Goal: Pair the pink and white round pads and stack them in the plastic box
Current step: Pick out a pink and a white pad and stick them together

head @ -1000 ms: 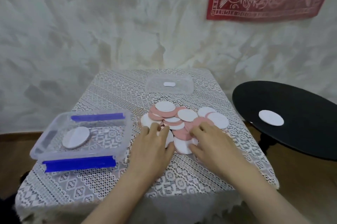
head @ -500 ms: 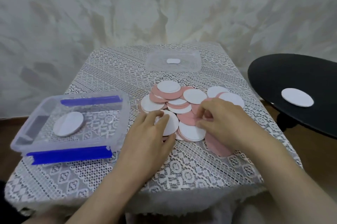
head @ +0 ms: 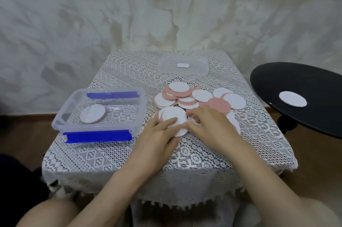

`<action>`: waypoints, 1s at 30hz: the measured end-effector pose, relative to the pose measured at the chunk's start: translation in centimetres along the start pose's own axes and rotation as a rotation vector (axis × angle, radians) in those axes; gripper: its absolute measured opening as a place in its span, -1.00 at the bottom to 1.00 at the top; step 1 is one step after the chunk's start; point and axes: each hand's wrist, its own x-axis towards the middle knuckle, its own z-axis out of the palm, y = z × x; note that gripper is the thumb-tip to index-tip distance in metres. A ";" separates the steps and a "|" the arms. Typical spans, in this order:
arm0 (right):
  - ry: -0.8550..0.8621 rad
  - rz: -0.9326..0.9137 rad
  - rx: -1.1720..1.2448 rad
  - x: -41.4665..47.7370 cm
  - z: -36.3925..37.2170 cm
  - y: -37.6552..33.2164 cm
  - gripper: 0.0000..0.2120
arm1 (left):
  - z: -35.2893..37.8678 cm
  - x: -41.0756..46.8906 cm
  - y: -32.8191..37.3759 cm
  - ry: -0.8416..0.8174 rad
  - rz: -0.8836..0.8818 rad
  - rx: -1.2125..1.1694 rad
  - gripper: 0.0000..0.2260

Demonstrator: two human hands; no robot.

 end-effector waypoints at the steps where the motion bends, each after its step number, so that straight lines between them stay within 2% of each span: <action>1: -0.007 0.015 -0.008 0.2 0.1 -0.1 -0.64 | -0.2 -0.3 -0.2 -0.013 0.005 -0.027 -0.69; 7: -0.031 0.027 0.018 0.9 0.3 0.0 -0.70 | -0.5 -1.7 -1.2 0.026 -0.003 -0.060 -0.68; 10: -0.014 0.037 0.104 1.3 0.4 0.2 -0.84 | -0.2 -1.4 -1.5 0.046 -0.051 -0.056 -0.66; 14: 0.048 0.088 0.235 1.5 -0.2 0.9 -0.84 | 0.6 -0.7 -0.9 0.058 -0.040 -0.075 -0.60; 18: 0.076 0.175 0.435 1.8 -0.7 2.4 -0.87 | 1.1 0.4 -0.6 0.078 -0.094 -0.142 -0.68; 22: 0.058 0.170 0.504 1.9 -1.0 3.6 -0.93 | 0.9 0.4 -0.5 0.099 -0.112 -0.160 -0.70; 26: -0.113 0.107 0.684 1.1 -1.1 2.7 -0.94 | -0.7 -1.0 -0.2 0.101 -0.133 -0.220 -0.71; 30: -0.216 -0.028 0.576 0.3 -0.3 1.6 -0.96 | -2.0 -2.1 -0.2 0.078 -0.290 -0.382 -0.77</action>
